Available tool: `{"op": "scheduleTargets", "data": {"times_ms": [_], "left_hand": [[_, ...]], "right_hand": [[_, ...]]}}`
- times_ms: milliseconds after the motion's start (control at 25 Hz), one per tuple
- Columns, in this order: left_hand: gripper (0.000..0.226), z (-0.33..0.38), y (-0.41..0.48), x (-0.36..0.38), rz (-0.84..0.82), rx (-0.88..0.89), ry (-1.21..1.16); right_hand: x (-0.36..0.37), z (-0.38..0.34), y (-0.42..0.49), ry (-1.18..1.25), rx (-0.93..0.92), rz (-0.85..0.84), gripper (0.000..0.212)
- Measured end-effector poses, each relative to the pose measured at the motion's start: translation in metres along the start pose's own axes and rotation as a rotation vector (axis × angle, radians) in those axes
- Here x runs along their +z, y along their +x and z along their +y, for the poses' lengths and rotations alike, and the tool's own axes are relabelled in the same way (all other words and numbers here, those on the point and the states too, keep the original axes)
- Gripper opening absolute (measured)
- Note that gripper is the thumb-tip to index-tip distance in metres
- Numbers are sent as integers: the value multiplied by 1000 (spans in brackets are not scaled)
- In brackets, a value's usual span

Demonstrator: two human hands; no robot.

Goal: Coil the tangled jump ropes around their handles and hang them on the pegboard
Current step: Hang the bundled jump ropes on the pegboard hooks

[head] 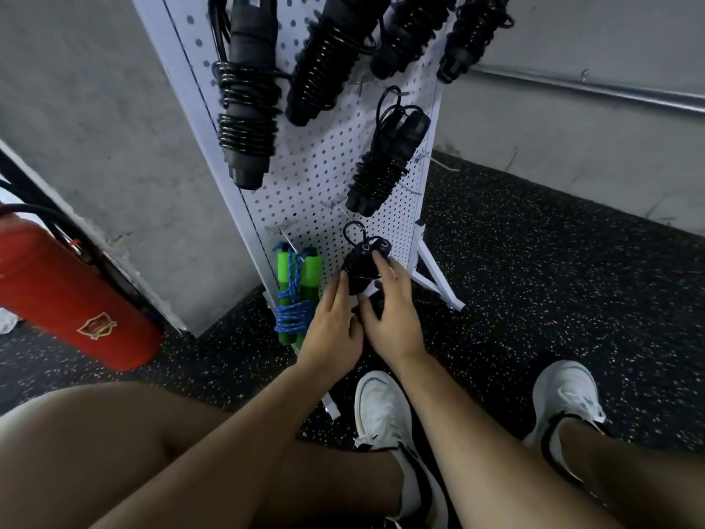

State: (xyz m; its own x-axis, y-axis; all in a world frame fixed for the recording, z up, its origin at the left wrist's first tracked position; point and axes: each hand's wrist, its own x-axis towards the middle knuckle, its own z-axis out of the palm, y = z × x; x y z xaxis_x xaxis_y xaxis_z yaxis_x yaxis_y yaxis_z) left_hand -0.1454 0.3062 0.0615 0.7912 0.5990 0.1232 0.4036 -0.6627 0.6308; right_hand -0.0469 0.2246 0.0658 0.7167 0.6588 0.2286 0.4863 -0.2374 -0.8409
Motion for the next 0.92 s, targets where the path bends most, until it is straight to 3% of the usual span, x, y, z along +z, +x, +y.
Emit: {"op": "scheduleTargets", "data": {"times_ms": [120, 280, 440, 640, 800, 920], "left_hand": [[68, -13, -8, 19, -50, -41, 33], [64, -26, 0, 55, -214, -67, 49], [63, -27, 26, 99, -335, -63, 64], [60, -23, 66, 147, -408, -59, 93], [59, -34, 70, 159, -428, -94, 109], [61, -50, 61, 160, -452, -165, 104]], "right_hand": [[6, 27, -20, -140, -4, -41, 60], [12, 85, -33, -322, 130, -174, 50], [9, 136, -19, -487, 229, -279, 57], [19, 184, 14, -613, 225, -343, 60], [34, 217, 47, -718, 351, -528, 78], [49, 224, 51, -825, 315, -438, 81]]}}
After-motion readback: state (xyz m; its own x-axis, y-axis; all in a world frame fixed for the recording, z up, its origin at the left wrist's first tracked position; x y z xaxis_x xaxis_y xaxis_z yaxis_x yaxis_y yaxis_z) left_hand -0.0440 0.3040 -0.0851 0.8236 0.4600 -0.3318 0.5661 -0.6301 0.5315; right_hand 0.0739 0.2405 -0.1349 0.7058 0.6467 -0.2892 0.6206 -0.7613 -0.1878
